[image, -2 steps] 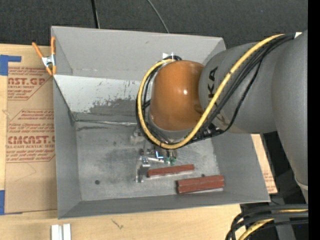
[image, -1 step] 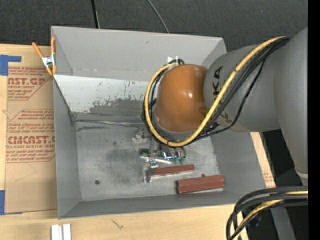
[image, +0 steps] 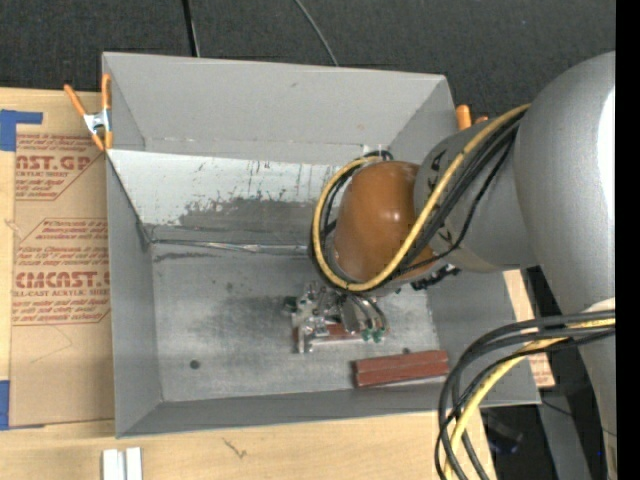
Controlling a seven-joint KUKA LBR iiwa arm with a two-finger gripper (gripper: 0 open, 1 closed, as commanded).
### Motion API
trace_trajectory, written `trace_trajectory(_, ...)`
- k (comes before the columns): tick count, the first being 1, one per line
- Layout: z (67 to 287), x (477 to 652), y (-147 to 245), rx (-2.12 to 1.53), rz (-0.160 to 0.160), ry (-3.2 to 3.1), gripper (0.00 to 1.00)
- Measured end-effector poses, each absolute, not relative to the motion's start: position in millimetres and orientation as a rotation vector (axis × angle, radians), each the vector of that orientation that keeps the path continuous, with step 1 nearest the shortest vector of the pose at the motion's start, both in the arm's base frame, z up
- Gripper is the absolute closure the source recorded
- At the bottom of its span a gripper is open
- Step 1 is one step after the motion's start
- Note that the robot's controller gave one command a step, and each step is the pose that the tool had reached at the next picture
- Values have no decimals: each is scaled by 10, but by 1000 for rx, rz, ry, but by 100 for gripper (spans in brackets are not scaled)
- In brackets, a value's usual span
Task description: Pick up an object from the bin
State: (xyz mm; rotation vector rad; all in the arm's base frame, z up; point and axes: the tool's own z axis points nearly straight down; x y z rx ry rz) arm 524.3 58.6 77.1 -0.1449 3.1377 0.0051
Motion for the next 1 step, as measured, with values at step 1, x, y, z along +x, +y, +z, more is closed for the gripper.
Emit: trace_trajectory(1, 771, 5243, 585, -144, 5, 3138, 100)
